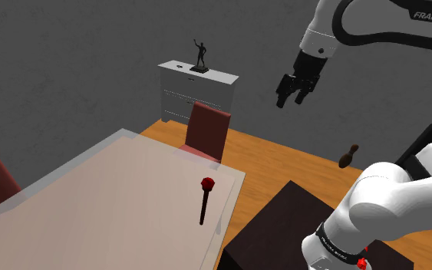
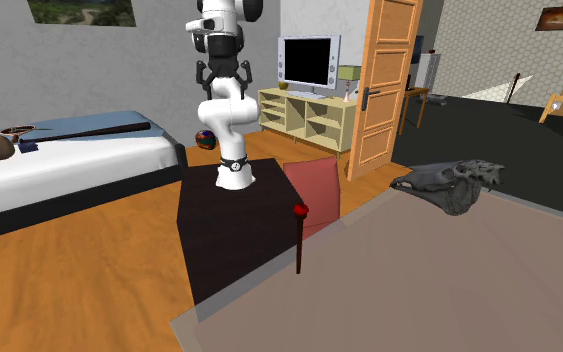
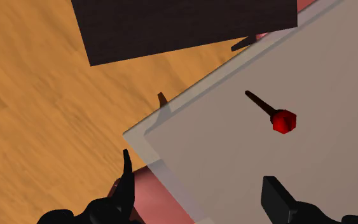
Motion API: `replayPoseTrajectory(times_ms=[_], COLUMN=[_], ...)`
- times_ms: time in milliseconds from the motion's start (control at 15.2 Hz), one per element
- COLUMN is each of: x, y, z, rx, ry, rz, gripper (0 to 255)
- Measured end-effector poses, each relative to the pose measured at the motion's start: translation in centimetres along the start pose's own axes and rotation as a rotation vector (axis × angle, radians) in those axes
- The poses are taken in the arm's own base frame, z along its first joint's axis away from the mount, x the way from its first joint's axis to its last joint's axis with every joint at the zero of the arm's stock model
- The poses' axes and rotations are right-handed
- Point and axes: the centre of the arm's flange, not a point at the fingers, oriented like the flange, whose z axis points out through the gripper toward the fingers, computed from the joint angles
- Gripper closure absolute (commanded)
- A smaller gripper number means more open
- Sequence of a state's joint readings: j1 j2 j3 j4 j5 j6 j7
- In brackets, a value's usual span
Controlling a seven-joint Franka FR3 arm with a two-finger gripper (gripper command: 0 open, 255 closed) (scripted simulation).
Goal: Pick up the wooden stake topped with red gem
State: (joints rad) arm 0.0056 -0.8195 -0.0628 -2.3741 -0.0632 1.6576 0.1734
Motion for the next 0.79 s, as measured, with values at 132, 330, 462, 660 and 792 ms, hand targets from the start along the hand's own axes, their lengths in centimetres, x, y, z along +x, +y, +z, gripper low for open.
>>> replayPoseTrajectory(times_ms=[132,330,462,660,792], x=[0.0,0.2,0.8,1.4,2.1], y=[-0.3,-2.2,-4.0,-6.2,-7.8], z=[0.5,3.2,5.2,8.5,10.7], rx=[0.000,-0.002,-0.003,-0.005,-0.006], ry=[-0.002,-0.012,-0.019,-0.031,-0.038], rz=[0.002,0.013,0.022,0.036,0.046], gripper=[0,0,0,0,0])
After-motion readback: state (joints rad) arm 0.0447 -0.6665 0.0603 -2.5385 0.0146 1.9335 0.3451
